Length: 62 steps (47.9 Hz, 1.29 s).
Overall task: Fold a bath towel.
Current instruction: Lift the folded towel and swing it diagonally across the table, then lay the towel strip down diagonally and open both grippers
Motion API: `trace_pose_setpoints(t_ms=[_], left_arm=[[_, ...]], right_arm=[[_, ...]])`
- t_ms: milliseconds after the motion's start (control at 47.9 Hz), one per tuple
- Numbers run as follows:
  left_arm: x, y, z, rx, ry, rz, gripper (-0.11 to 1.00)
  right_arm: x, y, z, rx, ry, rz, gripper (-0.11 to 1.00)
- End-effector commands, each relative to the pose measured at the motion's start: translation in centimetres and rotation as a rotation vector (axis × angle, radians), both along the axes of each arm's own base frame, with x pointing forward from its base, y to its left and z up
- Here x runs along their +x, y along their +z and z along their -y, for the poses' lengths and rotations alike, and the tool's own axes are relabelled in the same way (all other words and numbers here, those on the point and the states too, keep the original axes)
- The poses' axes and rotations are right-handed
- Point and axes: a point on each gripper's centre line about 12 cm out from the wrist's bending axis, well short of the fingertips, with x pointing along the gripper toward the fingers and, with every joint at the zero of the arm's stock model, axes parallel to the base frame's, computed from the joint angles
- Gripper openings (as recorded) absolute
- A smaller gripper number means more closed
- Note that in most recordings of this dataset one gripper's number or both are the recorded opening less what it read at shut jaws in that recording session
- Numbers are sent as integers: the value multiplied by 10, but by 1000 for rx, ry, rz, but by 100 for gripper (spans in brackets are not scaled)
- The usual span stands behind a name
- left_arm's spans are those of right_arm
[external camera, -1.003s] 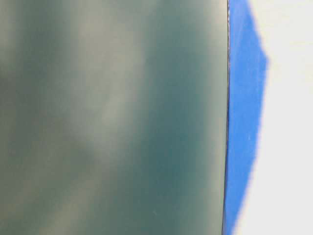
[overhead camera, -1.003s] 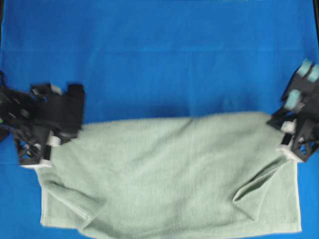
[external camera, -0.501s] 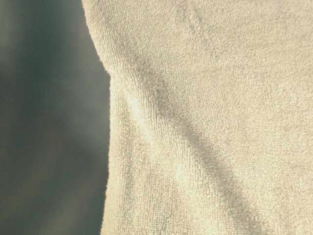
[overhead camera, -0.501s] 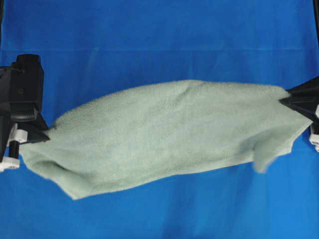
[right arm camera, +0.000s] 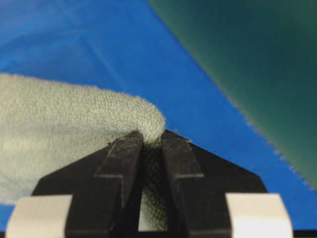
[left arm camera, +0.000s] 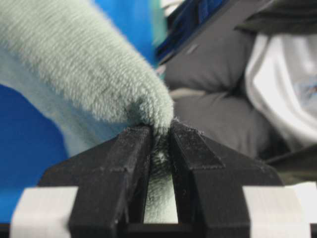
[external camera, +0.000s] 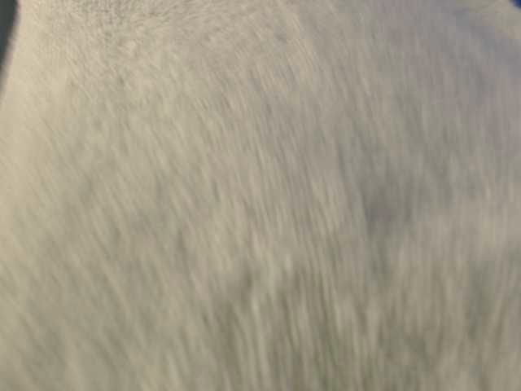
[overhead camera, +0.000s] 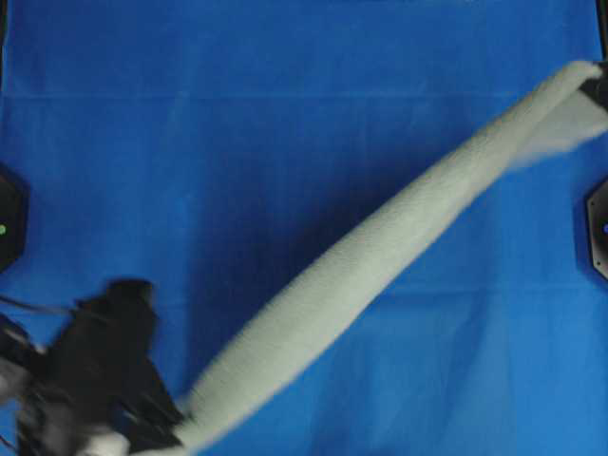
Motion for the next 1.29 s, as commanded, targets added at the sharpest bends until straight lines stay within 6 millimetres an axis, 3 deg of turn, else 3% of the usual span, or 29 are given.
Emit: trace_pose_setpoints(t_ms=[0, 230, 418, 564, 731, 1023, 1274], left_arm=[[15, 22, 19, -31, -24, 55, 11], [40, 45, 44, -53, -41, 97, 11], [44, 38, 33, -34, -15, 82, 11], [39, 7, 4, -15, 50, 16, 11], [15, -35, -42, -36, 173, -70, 11], [-56, -111, -109, -79, 394, -249, 11], [-85, -160, -154, -50, 543, -345, 11]], right_arm=[[-2, 10, 3, 3, -8, 25, 14], [-8, 8, 2, 59, -13, -8, 14], [-4, 0, 5, 9, -52, -50, 14], [6, -17, 21, -36, -179, -123, 14], [24, -48, 63, -67, -313, -218, 14], [92, -108, 138, -10, -181, -179, 14], [139, -152, 179, 47, -112, -201, 14]])
